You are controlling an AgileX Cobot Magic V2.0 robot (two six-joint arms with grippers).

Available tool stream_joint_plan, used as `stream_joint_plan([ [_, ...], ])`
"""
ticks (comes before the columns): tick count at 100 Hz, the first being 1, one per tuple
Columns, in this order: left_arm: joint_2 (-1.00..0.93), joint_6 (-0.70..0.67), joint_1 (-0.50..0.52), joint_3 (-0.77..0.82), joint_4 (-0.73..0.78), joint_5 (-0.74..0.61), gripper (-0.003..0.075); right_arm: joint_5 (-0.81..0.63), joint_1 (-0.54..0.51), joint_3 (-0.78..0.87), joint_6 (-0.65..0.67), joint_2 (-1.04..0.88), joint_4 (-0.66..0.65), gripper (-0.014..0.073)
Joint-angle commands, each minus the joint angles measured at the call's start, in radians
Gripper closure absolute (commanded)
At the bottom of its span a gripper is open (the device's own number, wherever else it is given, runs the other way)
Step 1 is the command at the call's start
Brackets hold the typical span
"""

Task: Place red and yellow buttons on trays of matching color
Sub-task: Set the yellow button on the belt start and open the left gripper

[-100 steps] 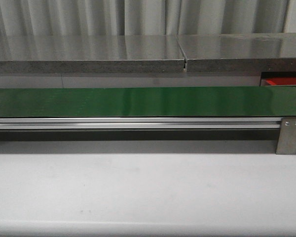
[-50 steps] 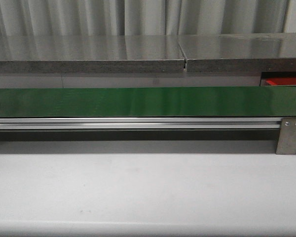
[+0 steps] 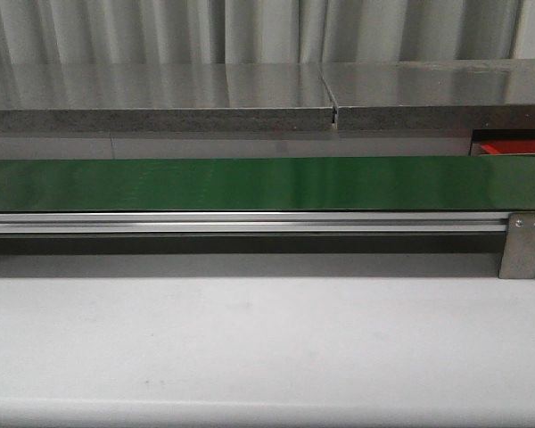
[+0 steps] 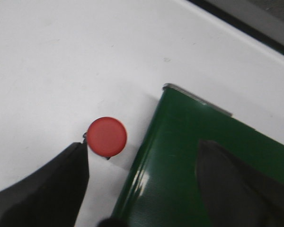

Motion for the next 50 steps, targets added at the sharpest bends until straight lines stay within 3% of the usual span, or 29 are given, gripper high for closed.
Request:
stream_joint_plan([
  [1,-0.023,-0.018,0.005,-0.03,0.009,-0.027,0.0335,-0.074,0.001,-0.022,-0.006,0.001,0.009,0.0684],
  [50,0.112,-0.018,0.005,-0.03,0.02,-0.043,0.033,-0.074,0.001,-0.022,-0.006,0.001,0.009,0.0684],
])
